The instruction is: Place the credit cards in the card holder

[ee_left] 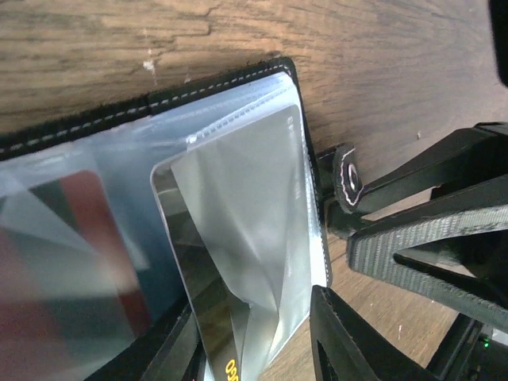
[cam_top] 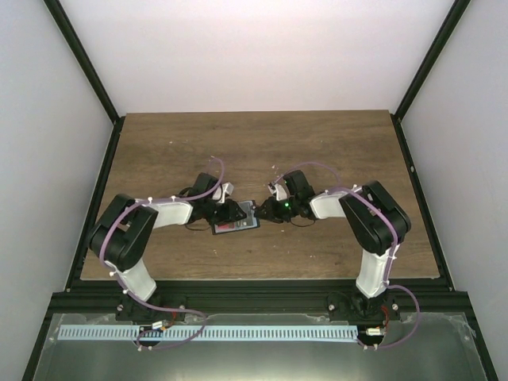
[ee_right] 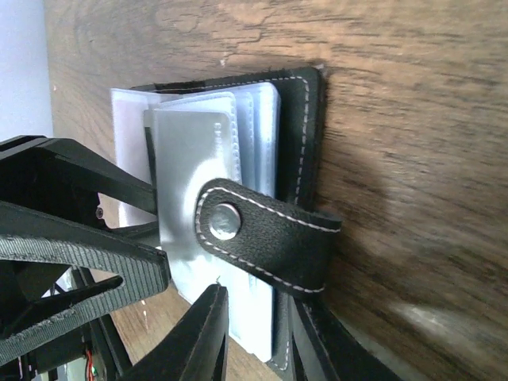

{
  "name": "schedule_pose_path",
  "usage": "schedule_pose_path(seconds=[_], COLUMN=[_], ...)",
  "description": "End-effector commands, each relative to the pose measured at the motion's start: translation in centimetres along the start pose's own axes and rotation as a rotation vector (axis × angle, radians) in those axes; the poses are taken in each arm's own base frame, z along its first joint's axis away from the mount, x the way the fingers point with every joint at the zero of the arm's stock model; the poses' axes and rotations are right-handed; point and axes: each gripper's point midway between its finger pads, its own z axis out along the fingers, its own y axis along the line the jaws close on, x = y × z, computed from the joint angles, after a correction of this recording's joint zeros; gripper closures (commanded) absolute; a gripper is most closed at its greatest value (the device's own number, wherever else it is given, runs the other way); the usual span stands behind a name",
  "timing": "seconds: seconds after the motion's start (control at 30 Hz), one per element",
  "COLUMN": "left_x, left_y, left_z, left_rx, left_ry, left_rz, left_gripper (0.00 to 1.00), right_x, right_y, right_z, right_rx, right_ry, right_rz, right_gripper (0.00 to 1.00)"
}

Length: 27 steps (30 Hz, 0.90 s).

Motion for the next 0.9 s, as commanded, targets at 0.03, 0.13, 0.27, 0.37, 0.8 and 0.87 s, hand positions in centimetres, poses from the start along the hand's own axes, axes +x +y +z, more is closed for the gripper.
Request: schedule_pose_path(seconds=[0.03,0.13,0.27,0.37,0.8,0.87], left_x=[2.3,2.1,1.6,1.0,0.0,0.0], left_y=[2.7,2.1,0.6,-0.4,3.7,4.8], left_z=[-1.2,-2.3,-4.0,-5.7,-10.0,-10.6], left_rx=[-0.169,-0.183,-0.183,-0.184,-0.437,-0.463], left_ry=[0.058,0.044,0.017,-0.035,-0.222,-0.254], left_rz=[-0.031,-0.022,-0.001,0.020,0.023,0.000], left_gripper=[0.58,0.50,0.40,0.31,0.12,0.11], right_x=[-0.5,-0.3,-0.4,-0.5,-1.8,-2.0], right_y=[1.4,1.6,2.1,2.8,3.3,3.2], right_z=[-1.3,-1.7,-2.3,-3.0,-1.7,-1.1], right_rx=[-0.020,-0.018,-0.011,-0.007,0.513,0.587], right_ry=[-0.034,-0.040,-0.049,-0.054,-0.063,-0.064], right_rz=[-0.058,-0.064,-0.088,-0.132,-0.341,-0.359], right_gripper=[0.77,0.77,0.77,0.74,0.47,0.44])
